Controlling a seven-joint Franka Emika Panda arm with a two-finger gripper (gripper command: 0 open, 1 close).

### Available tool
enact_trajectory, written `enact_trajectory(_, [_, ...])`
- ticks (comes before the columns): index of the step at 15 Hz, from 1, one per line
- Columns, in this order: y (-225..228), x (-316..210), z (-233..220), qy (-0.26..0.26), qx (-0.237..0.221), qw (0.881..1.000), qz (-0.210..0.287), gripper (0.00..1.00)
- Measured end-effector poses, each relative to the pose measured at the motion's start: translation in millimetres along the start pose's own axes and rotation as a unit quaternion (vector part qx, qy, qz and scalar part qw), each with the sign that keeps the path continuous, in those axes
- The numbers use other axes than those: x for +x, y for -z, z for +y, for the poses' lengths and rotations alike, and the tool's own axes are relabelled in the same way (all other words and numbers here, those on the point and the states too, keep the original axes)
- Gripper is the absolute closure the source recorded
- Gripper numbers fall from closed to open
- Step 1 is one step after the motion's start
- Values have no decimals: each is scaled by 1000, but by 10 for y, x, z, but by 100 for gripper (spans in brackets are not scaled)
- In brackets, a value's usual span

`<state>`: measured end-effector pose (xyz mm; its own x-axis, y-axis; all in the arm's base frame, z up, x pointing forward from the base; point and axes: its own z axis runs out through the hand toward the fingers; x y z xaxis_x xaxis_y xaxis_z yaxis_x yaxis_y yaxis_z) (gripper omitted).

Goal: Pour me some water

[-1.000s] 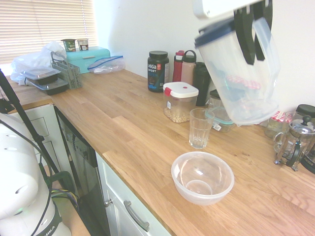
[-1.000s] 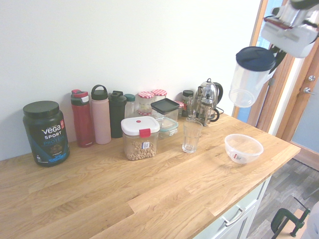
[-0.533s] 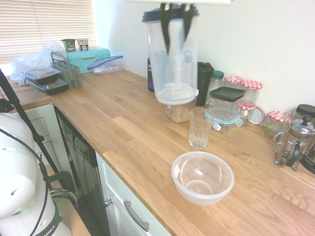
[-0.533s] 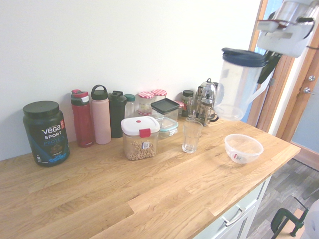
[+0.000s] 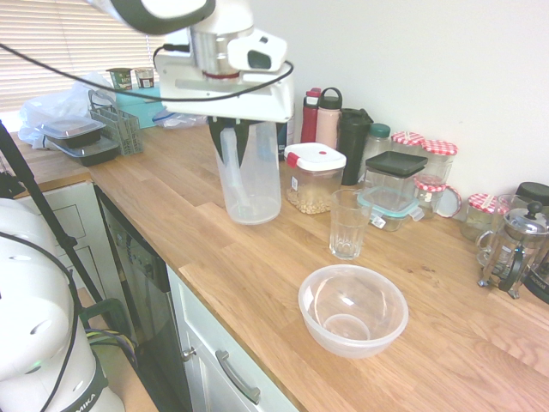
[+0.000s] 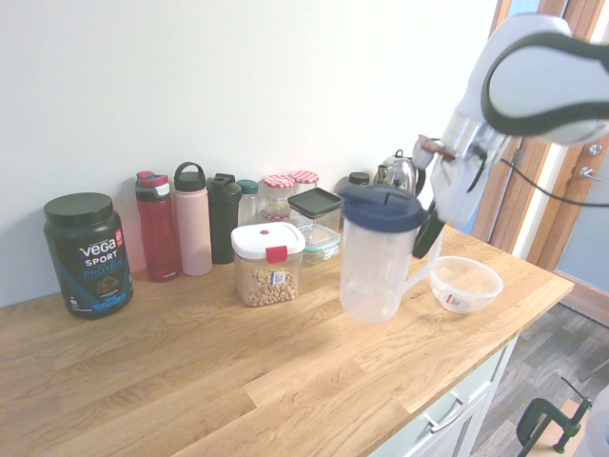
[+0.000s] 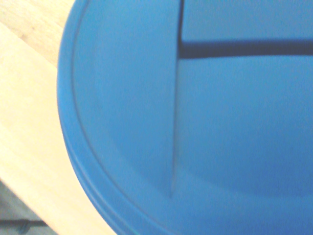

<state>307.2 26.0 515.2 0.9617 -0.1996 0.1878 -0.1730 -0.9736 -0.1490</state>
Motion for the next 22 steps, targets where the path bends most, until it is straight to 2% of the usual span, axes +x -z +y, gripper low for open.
enact_trajectory(5, [-288, -135, -606, -12, -10, 999, 39, 100])
enact_trajectory(11, [-528, -51, -1040, -57, 20, 998, -3, 100])
enact_trajectory(16, [-735, 105, -1235, -83, 22, 996, -8, 100])
enact_trajectory(17, [-783, 107, -1272, -86, 20, 996, -11, 0])
enact_trajectory(22, [-869, 117, -1337, -92, 16, 995, -19, 0])
